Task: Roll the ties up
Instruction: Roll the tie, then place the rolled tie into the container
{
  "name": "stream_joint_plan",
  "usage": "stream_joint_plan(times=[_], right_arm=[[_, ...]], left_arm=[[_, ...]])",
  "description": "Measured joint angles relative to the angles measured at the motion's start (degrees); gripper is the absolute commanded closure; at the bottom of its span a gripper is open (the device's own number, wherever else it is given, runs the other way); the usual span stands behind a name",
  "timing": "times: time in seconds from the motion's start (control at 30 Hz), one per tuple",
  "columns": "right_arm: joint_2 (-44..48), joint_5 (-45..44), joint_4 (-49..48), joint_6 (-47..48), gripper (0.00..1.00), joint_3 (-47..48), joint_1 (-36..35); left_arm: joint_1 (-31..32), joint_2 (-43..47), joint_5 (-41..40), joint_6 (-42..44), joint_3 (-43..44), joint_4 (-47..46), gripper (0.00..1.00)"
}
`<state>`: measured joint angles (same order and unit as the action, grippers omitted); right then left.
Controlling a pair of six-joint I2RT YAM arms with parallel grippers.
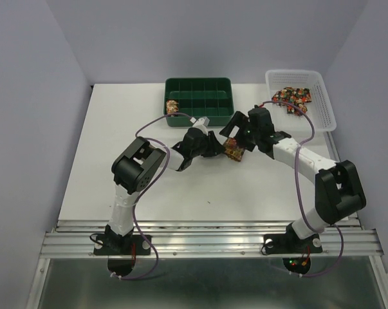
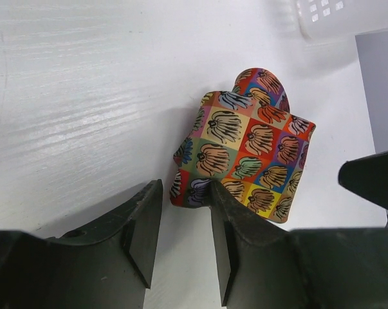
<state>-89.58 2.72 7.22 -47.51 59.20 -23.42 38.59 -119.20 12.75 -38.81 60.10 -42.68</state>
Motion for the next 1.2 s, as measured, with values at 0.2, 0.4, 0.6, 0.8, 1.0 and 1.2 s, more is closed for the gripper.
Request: stream_joint_plan(times=[0.2,0.4,0.6,0.8,1.0,1.2], right_arm=[[4.26,-2.6,1.73,1.51,0.0,-1.68,3.43],[8.76,-1.51,0.83,2.91,0.0,-10.58,9.27],[7.76,3.89,-5.35,5.57,0.0,-16.85,9.86],[3.78,7.69,-13.81,5.68,0.0,-19.43,9.86],[-2.45,10.49,-22.32,3.85,0.03,-19.71,9.86],[-6.58,14.01,-30.47,0.79,0.08,-19.71,9.86]], left_arm=[[0.02,0.0,-0.17,0.02,0.04,0.52,0.54],[0.04,0.0,-0.33,0.0,0.07,0.55,0.54],[0.04,0.0,-0.31,0.0,0.07,0.59,0.54],[0.04,0.0,-0.35,0.0,0.07,0.61,0.54],[0.04,0.0,-0.35,0.0,0.07,0.63,0.54],[0.04,0.0,-0.35,0.0,0.07,0.63,0.54]])
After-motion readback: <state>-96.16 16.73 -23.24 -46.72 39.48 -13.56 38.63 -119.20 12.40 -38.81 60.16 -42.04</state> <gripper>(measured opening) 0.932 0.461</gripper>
